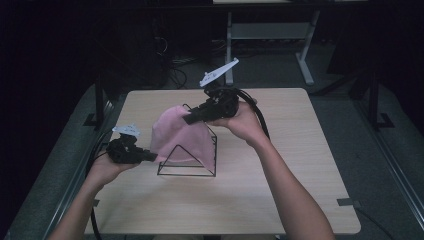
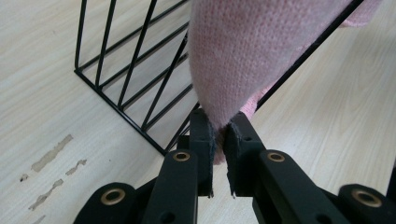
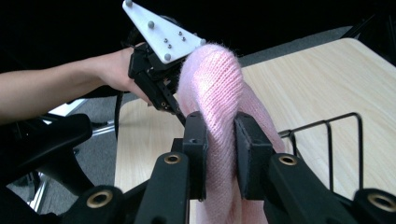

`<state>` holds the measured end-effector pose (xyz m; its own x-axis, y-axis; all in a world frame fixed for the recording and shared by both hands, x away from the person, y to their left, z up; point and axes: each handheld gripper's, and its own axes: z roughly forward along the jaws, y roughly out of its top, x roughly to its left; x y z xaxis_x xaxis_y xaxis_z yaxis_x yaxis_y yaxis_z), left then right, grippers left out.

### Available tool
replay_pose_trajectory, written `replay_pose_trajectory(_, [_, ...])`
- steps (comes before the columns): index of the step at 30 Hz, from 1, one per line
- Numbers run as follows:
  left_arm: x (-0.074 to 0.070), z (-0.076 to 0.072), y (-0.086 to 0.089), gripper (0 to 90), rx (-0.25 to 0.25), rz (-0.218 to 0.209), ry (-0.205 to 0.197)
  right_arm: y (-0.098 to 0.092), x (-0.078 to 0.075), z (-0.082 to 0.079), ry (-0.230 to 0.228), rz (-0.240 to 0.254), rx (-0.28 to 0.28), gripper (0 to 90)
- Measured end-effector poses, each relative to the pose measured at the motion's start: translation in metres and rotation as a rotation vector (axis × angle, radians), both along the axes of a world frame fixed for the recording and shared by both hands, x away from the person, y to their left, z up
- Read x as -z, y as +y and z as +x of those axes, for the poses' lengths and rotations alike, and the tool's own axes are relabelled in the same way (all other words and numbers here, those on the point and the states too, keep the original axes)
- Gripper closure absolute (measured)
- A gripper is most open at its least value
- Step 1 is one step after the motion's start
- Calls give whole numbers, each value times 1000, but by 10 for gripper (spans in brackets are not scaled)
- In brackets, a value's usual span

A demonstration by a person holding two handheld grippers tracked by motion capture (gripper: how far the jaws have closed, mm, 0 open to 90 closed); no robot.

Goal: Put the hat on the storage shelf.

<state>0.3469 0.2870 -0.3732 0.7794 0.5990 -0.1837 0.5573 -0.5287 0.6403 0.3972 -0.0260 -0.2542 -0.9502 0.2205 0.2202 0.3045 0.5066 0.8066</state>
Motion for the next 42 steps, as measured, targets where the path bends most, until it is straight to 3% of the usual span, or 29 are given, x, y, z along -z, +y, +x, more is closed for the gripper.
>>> replay_pose_trajectory(11, [14, -3, 0, 822, -5, 18, 16, 2, 16, -3, 33, -11, -11, 740])
replay_pose_trajectory(23, [21, -1, -8, 822, 21, 104, 10, 3, 29, -5, 51, -31, -15, 730])
replay_pose_trajectory(33, [32, -3, -8, 826, 11, 89, 36, 5, 41, -7, 71, -37, -27, 728])
replay_pose_trajectory(39, [36, -2, -7, 828, 17, 122, 48, 6, 48, -7, 87, -36, -38, 707])
replay_pose_trajectory(42, [39, -4, -6, 831, 11, 117, 50, 6, 49, -7, 89, -32, -44, 693])
